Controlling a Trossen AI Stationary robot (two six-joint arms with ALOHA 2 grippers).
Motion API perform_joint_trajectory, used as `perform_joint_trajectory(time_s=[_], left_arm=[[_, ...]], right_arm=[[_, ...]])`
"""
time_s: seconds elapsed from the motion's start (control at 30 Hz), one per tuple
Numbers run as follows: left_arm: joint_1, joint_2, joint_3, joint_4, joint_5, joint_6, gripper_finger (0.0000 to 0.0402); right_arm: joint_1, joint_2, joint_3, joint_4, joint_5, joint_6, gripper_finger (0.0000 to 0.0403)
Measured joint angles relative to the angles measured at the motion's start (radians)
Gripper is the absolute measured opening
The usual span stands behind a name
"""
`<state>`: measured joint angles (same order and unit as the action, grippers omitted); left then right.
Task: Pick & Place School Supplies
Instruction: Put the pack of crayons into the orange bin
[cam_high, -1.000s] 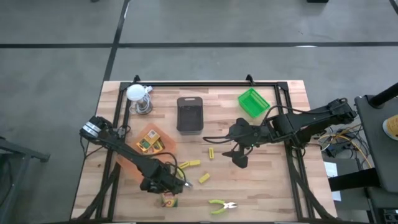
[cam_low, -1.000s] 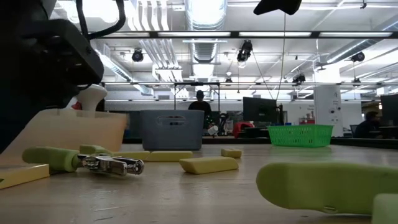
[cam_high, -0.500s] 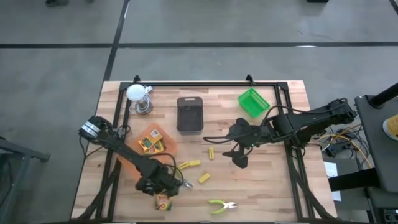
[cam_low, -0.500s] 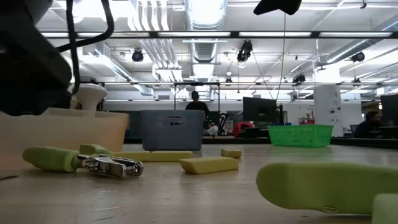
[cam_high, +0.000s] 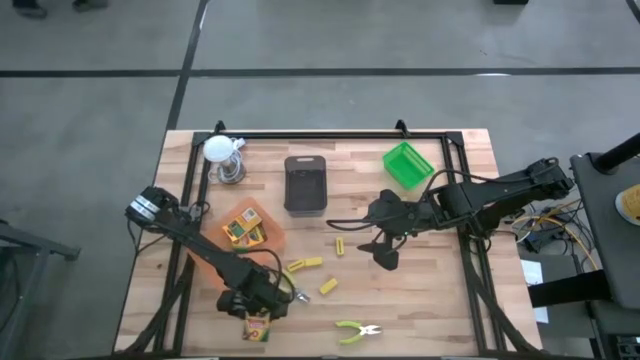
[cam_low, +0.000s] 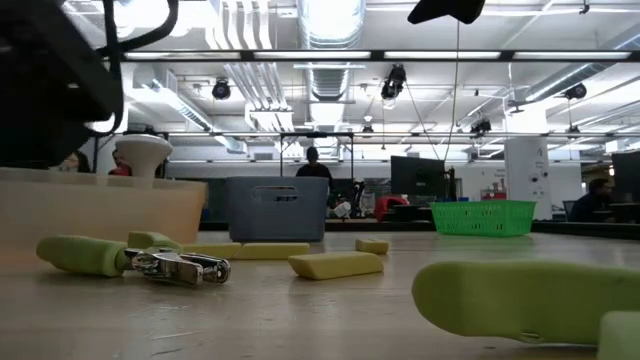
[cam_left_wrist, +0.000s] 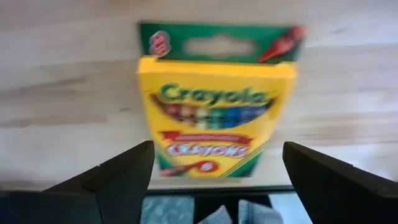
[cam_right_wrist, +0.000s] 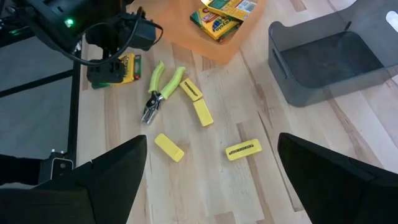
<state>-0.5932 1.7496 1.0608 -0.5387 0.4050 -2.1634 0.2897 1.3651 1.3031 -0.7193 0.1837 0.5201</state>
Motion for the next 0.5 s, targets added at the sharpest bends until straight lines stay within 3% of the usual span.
perform_joint_trajectory(time_s=[0.2, 0.5], left_arm=[[0.002, 0.001, 0.014, 0.004, -0.063, -0.012, 0.0360], [0.002, 0.011, 0.014, -0.054, -0.069, -0.024, 0.0360]], right_arm=[[0.000, 0.000, 0.000, 0.000, 0.000, 0.000, 0.0354], [0.000, 0.000, 0.000, 0.000, 0.000, 0.000, 0.0354]])
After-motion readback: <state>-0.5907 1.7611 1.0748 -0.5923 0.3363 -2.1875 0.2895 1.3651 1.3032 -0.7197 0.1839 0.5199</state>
